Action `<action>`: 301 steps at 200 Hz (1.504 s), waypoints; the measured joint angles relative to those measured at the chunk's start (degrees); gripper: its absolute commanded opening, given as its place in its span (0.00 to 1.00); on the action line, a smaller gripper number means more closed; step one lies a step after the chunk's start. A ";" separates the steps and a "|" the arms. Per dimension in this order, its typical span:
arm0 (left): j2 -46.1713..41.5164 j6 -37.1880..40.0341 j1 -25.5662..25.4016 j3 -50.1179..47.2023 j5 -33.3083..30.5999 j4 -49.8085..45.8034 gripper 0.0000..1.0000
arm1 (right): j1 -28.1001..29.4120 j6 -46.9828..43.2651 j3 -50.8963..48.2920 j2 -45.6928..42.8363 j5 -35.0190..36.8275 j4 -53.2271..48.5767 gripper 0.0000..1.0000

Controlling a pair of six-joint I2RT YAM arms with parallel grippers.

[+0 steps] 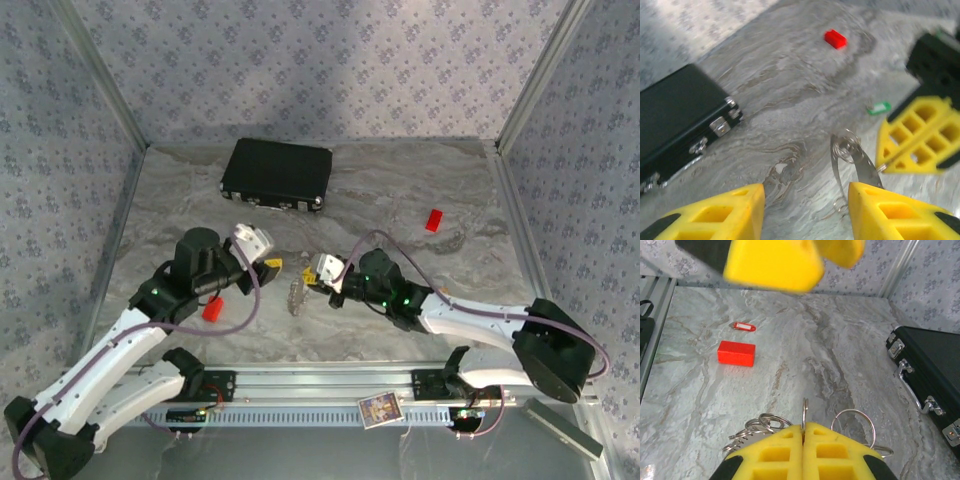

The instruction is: Put the keys on the keyring

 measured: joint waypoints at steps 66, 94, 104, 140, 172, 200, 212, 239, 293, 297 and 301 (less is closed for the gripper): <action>3.63 18.88 0.00 -2.58 14.62 0.59 0.35 | 0.00 -4.22 4.39 -3.10 -1.38 -12.85 0.00; 5.70 22.08 0.00 -2.58 18.67 1.73 0.32 | 0.00 -5.46 5.64 -3.10 -1.84 -15.76 0.00; 6.45 22.97 0.00 -2.58 19.41 1.84 0.31 | 0.00 -5.68 5.95 -3.10 -2.03 -16.50 0.00; 8.50 25.42 0.00 -2.58 20.37 2.10 0.30 | 0.15 -6.14 6.88 -3.04 -2.56 -18.05 0.00; 9.22 25.35 0.02 -3.21 20.83 4.44 0.26 | 0.81 -6.88 7.63 -3.04 -2.89 -19.39 0.00; 9.90 25.16 0.00 -3.34 21.97 5.33 0.22 | 1.20 -7.19 8.00 -3.04 -2.89 -19.76 0.00; 10.38 25.24 0.02 -3.34 22.49 5.38 0.19 | 1.29 -7.21 8.07 -3.04 -2.86 -19.87 0.00; 10.80 25.35 0.00 -3.34 23.10 5.09 0.11 | 1.29 -7.23 8.20 -2.86 -2.84 -20.20 0.00; 10.78 25.68 0.02 -3.41 23.65 4.68 0.00 | 0.46 -5.57 8.00 -3.58 -3.19 -19.30 0.46; 10.71 25.51 0.00 -3.52 23.74 4.79 0.00 | 0.22 -5.16 7.76 -4.02 -3.34 -18.93 0.48; 10.60 25.22 0.00 -3.67 23.76 4.96 0.00 | -0.20 -5.07 7.39 -4.68 -3.52 -18.45 0.48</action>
